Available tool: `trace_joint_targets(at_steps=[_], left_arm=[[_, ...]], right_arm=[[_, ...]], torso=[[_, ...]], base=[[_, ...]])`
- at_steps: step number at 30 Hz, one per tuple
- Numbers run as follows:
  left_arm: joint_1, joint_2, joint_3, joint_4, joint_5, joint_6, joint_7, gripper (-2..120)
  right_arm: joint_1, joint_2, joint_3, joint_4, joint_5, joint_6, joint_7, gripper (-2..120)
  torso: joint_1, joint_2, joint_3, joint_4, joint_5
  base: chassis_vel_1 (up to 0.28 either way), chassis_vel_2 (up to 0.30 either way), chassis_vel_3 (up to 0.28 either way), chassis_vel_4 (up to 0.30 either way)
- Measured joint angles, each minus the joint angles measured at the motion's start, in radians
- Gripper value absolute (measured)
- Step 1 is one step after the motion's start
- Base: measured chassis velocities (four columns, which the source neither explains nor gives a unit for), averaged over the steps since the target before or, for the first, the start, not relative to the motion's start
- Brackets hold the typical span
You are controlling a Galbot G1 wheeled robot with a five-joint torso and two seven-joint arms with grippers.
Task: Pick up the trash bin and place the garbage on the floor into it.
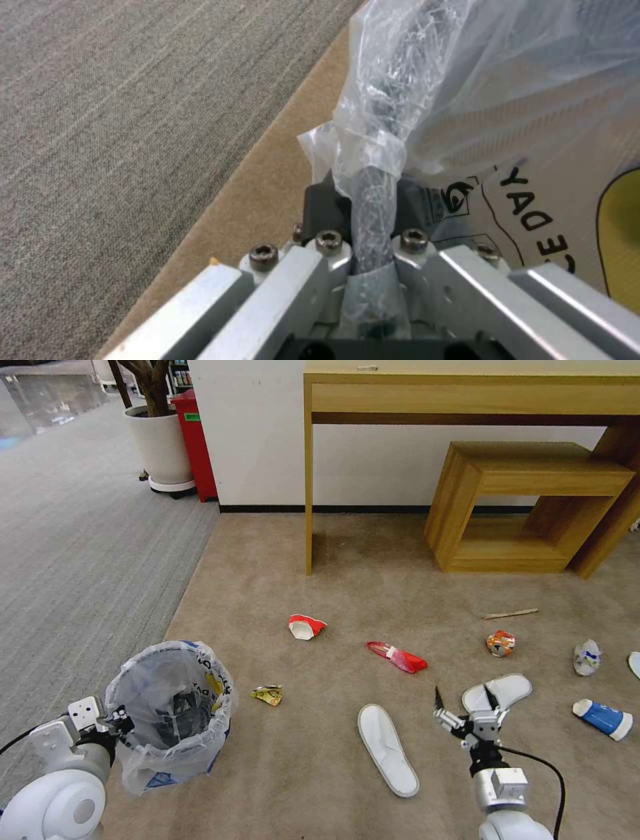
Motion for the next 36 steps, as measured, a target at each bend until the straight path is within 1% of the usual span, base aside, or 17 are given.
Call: trace_joint_targets(at_steps=[1, 4, 5, 7, 8, 12, 14, 16, 19, 22, 26, 32, 36], left_arm=[[0.0, 0.0, 0.0, 0.0, 0.0, 0.0, 0.0, 0], [-0.002, -0.003, 0.006, 0.004, 0.006, -0.001, 0.0, 0], [-0.002, -0.003, 0.006, 0.004, 0.006, -0.001, 0.0, 0], [-0.004, -0.007, 0.012, 0.009, 0.012, -0.002, 0.0, 0], [-0.005, -0.009, 0.015, 0.012, 0.017, -0.003, 0.001, 0], [-0.007, -0.012, 0.021, 0.015, 0.023, -0.005, 0.002, 0], [-0.008, -0.013, 0.026, 0.016, 0.029, -0.006, 0.002, 0], [-0.008, -0.013, 0.027, 0.016, 0.03, -0.006, 0.003, 0], [-0.008, -0.015, 0.031, 0.016, 0.037, -0.008, 0.004, 0], [-0.008, -0.019, 0.034, 0.016, 0.042, -0.009, 0.005, 0], [-0.007, -0.026, 0.042, 0.016, 0.052, -0.009, 0.005, 0], [-0.006, -0.03, 0.047, 0.016, 0.06, -0.01, 0.005, 0], [-0.005, -0.037, 0.053, 0.018, 0.069, -0.01, 0.006, 0]], right_arm=[[0.0, 0.0, 0.0, 0.0, 0.0, 0.0, 0.0, 100], [-0.035, -0.049, -0.035, 0.012, 0.02, -0.031, -0.002, 100], [-0.035, -0.049, -0.035, 0.012, 0.02, -0.031, -0.002, 100], [-0.054, -0.083, -0.059, 0.023, 0.035, -0.057, -0.006, 100], [-0.065, -0.096, -0.072, 0.035, 0.046, -0.09, -0.006, 100], [-0.076, -0.114, -0.093, 0.043, 0.054, -0.117, -0.006, 100], [-0.092, -0.142, -0.124, 0.048, 0.065, -0.154, 0.01, 100], [-0.096, -0.151, -0.131, 0.048, 0.066, -0.163, 0.013, 100], [-0.115, -0.191, -0.167, 0.059, 0.093, -0.234, 0.048, 100], [-0.117, -0.198, -0.193, 0.06, 0.101, -0.256, 0.073, 100], [-0.106, -0.188, -0.241, 0.052, 0.11, -0.288, 0.112, 100], [-0.087, -0.188, -0.277, 0.033, 0.115, -0.309, 0.128, 100], [-0.075, -0.213, -0.297, 0.03, 0.138, -0.332, 0.119, 100]], torso=[[0.0, 0.0, 0.0, 0.0, 0.0], [0.0, 0.0, 0.0, 0.0, -0.0001], [0.0, 0.0, 0.0, 0.0, -0.0001], [0.0, 0.0, 0.0, 0.0001, -0.0002], [0.0, 0.0, 0.0, 0.0001, 0.0], [0.0, 0.0, 0.0, 0.0, -0.0001], [0.0, 0.0, 0.0, 0.0001, 0.0], [0.0, 0.0, 0.0, 0.0001, 0.0], [0.0, 0.0, 0.0, 0.0001, -0.0001], [0.0, 0.0, 0.0, 0.0, -0.0003], [0.0, 0.0, 0.0, 0.0001, -0.0001], [0.0, 0.0, 0.0, 0.0001, -0.0001], [0.0, 0.0, 0.0, 0.0001, -0.0002]], base=[[0.0, 0.0, 0.0, 0.0], [0.0, 0.0, 0.0, 0.0], [0.0, 0.0, 0.0, 0.0], [0.0, 0.0, 0.0, 0.0], [0.0, 0.0, 0.0, 0.0], [0.0, 0.0, 0.0, 0.0], [0.0, 0.0, 0.0, 0.0], [0.0, 0.0, 0.0, 0.0], [0.0, 0.0, 0.0, 0.0], [0.0, 0.0, 0.0, 0.0], [0.0, 0.0, 0.0, 0.0], [0.0, 0.0, 0.0, 0.0], [0.0, 0.0, 0.0, 0.0]])
